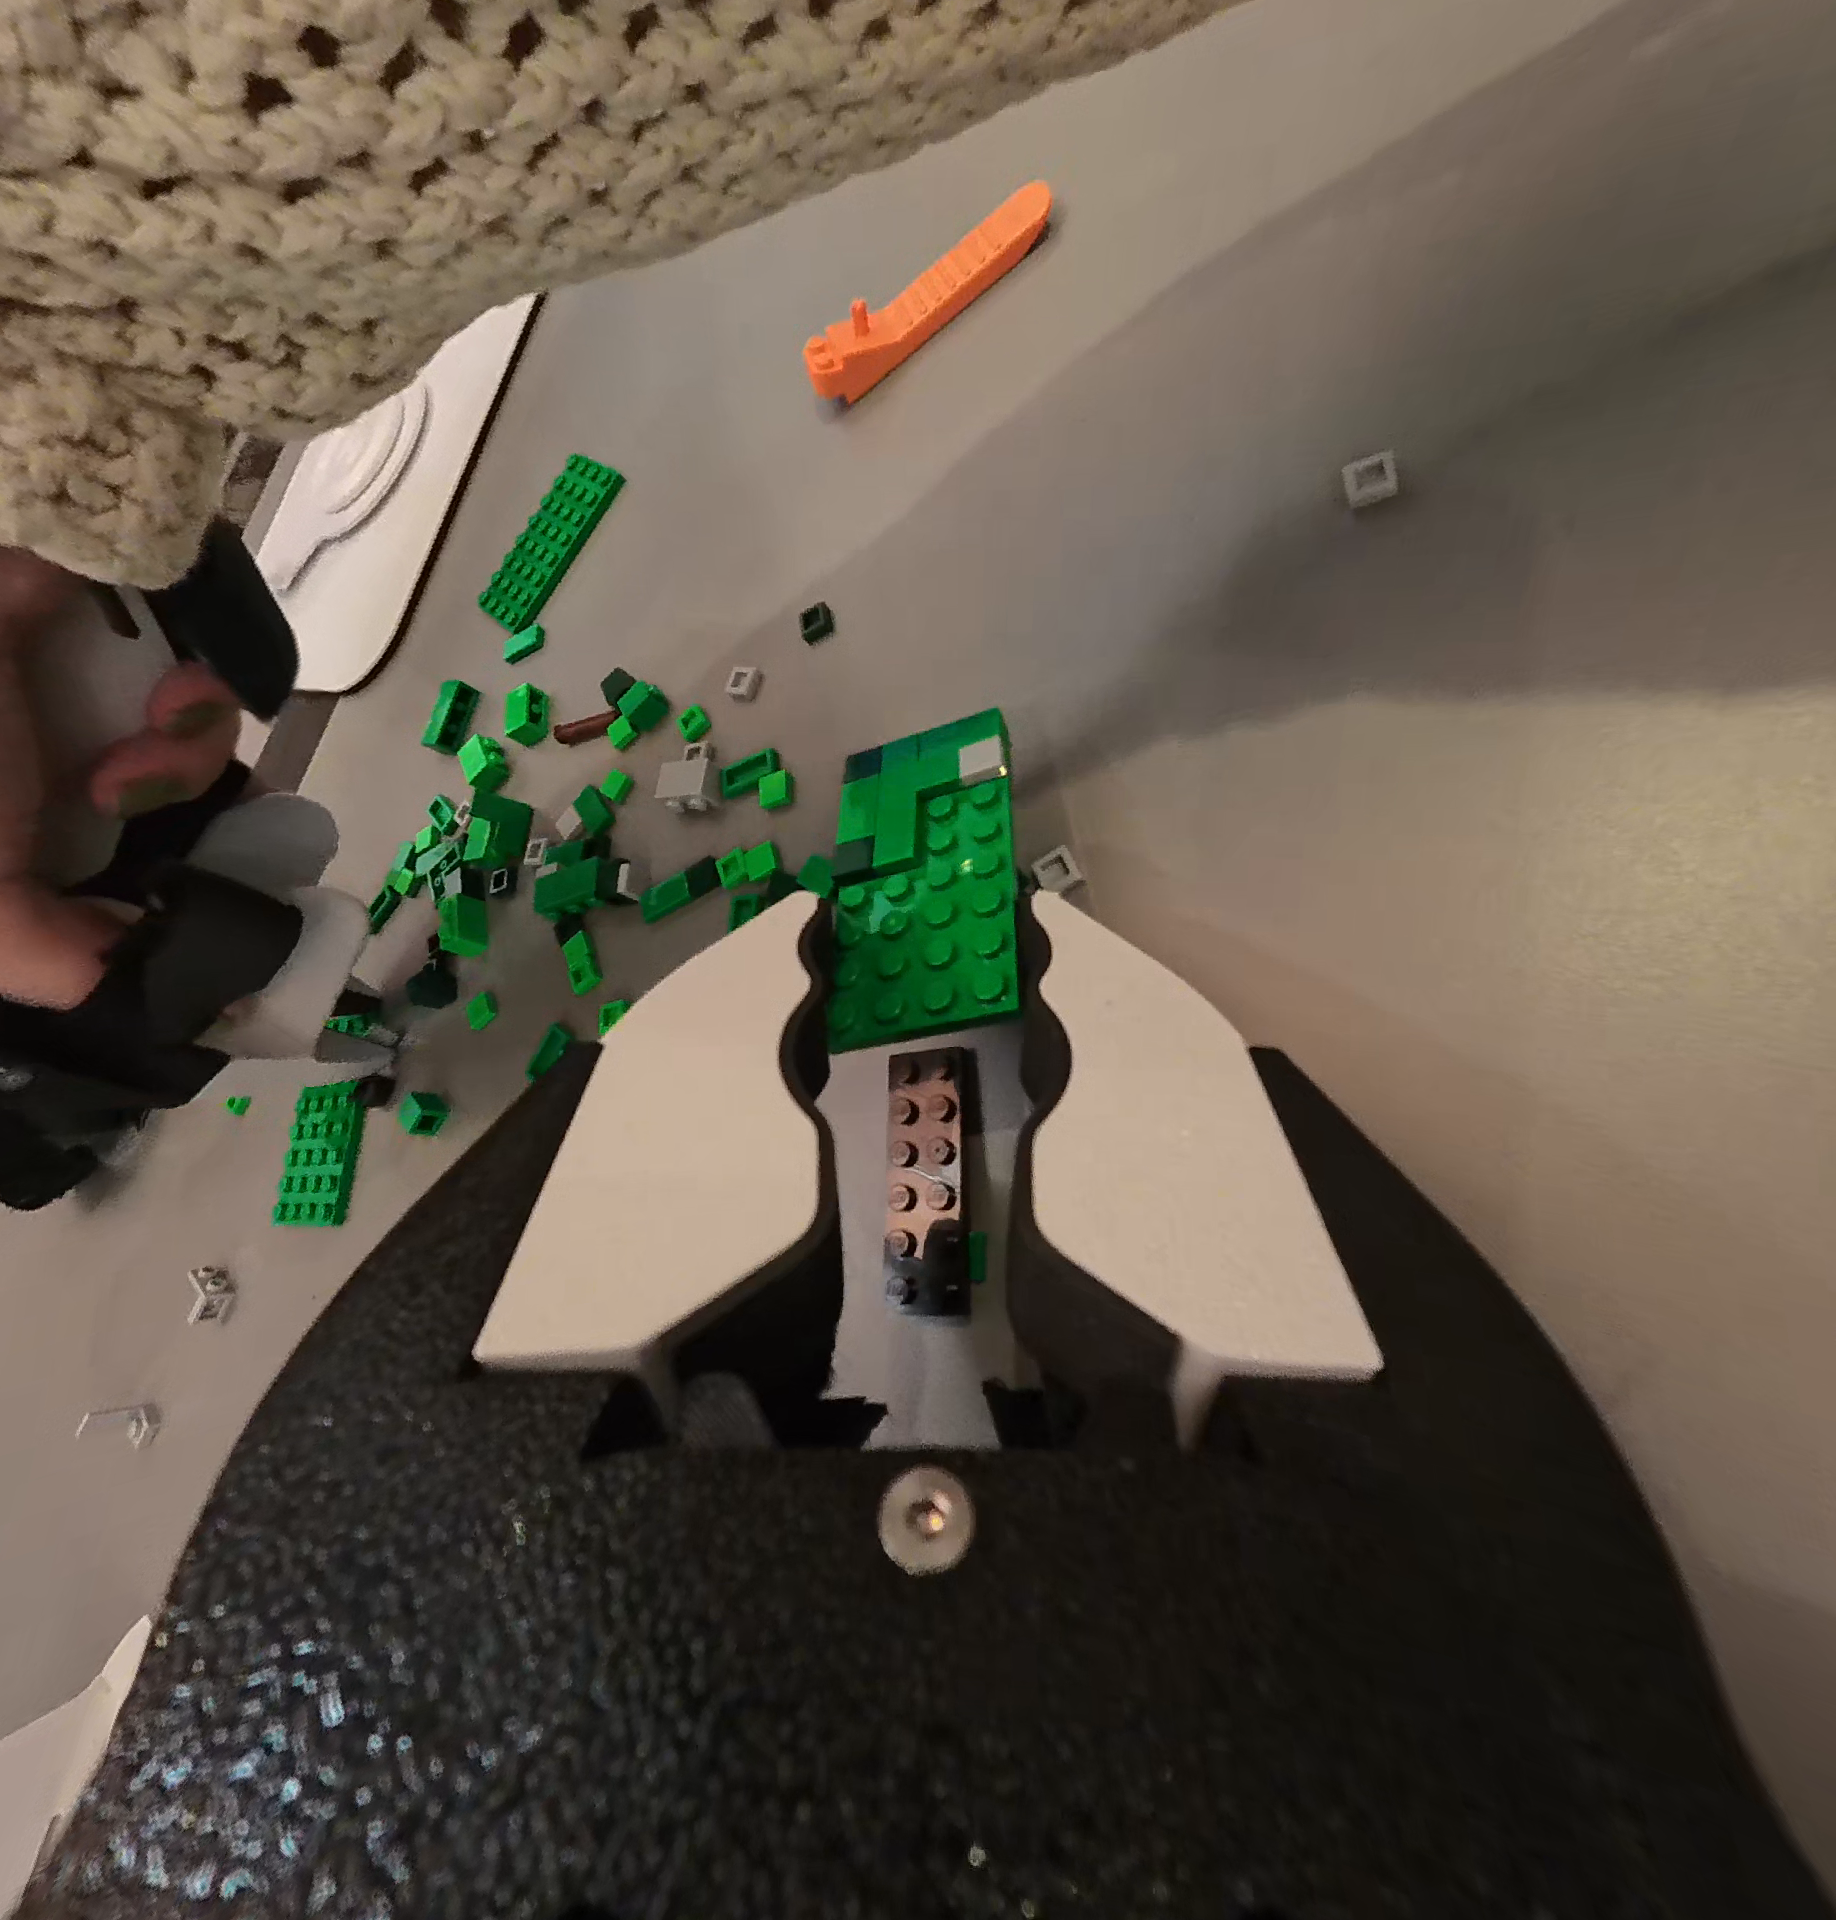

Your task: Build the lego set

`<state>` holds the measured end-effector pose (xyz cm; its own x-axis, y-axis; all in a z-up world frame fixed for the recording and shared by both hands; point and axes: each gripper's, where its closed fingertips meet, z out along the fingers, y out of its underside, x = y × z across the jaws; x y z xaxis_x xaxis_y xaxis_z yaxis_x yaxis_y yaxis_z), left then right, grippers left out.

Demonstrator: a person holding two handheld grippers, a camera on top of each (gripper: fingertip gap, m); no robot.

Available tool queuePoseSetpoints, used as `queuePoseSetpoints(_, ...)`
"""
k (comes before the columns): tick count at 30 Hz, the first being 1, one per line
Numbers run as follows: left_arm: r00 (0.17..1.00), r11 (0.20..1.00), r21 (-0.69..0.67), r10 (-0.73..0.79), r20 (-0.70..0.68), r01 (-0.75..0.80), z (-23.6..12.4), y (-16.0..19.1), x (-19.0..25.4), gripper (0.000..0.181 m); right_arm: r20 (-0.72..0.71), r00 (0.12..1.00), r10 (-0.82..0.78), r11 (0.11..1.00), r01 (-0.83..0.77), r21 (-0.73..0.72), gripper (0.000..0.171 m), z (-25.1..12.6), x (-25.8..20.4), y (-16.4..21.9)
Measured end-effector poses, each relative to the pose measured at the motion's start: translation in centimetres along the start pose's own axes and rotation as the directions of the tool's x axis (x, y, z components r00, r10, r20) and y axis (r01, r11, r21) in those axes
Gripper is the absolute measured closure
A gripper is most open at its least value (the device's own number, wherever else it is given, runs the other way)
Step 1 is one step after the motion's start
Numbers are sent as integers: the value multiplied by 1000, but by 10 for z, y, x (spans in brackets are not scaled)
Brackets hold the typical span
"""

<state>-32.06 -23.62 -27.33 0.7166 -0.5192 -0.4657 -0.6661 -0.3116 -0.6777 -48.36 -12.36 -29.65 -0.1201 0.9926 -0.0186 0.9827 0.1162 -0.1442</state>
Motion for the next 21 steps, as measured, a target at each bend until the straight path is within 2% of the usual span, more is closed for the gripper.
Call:
queuePoseSetpoints(5, 1000, 1000, -3, -1, -5, 1, 0, 1, 1, 148, 76, 995, 69, 997, -70, 21, 155, -1, -3, -3)
queuePoseSetpoints(11, 1000, 1000, -6, -5, -17, 4, 1, 1, 2, 149, 69, 997, 38, 999, -39, 15, 161, -1, -1, 0)
queuePoseSetpoints(13, 1000, 1000, -10, -5, -21, 4, 1, 2, 3, 149, 67, 997, 23, 1000, -24, 20, 171, -1, 0, 1)
queuePoseSetpoints(16, 1000, 1000, -13, -2, -27, 2, 2, 2, 4, 148, 91, 996, -8, 999, 5, 35, 171, -6, -4, 4)
queuePoseSetpoints(20, 1000, 1000, -13, -1, -32, 1, 3, 1, 5, 149, 144, 982, -123, 981, 98, 167, 171, -23, -17, 13)
queuePoseSetpoints(21, 1000, 1000, -11, -2, -31, 2, 3, 1, 5, 149, 116, 980, -164, 969, 138, 205, 171, -26, -16, 16)
